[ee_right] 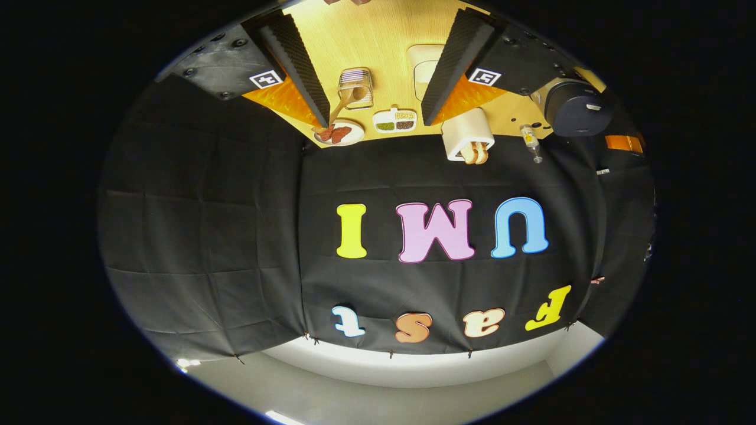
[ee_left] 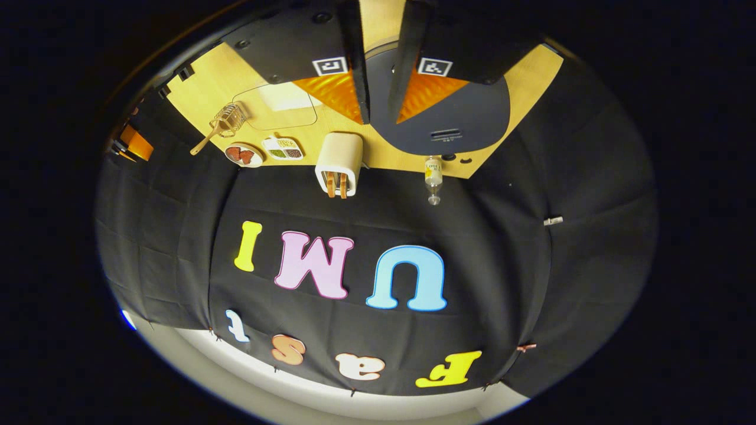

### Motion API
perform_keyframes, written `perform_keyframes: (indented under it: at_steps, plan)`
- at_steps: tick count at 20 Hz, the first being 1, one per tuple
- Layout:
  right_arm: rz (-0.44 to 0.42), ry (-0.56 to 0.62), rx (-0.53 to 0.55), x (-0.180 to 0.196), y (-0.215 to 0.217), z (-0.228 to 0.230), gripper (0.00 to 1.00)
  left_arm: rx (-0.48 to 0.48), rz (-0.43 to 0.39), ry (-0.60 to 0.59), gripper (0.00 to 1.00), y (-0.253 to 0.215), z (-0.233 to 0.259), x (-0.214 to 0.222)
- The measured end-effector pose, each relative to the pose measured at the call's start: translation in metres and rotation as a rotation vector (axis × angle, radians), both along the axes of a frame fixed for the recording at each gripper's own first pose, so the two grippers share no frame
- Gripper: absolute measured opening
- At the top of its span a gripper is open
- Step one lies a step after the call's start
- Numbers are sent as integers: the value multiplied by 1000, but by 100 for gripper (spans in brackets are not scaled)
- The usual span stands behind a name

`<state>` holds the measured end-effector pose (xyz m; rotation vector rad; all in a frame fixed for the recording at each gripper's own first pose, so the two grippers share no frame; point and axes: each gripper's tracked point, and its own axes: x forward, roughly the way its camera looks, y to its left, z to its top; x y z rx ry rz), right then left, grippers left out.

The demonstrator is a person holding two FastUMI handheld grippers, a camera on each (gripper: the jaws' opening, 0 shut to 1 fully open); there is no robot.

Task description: Close the left gripper, press the button to open the rice cooker; take a wooden spoon from the chopstick holder with the right hand, scoop a spoonful of rice and pour it into the rice cooker, then put the wooden spoon back into the chopstick holder.

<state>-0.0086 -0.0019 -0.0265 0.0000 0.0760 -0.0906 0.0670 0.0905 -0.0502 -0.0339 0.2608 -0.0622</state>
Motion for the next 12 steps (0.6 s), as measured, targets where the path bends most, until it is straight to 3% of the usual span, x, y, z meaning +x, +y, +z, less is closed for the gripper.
perform_keyframes:
  at_steps: [1,2,4,12]
  plan:
    - [-4,1,4,-1,0,0,98,-15,7,14,31,5,-6,2]
    - [-9,3,6,-1,-1,0,98,-26,22,34,16,10,-11,4]
    - [-15,8,5,-3,-2,-2,95,-49,39,66,7,19,-22,6]
    - [-22,40,13,-9,0,-11,98,-111,77,207,6,35,-72,2]
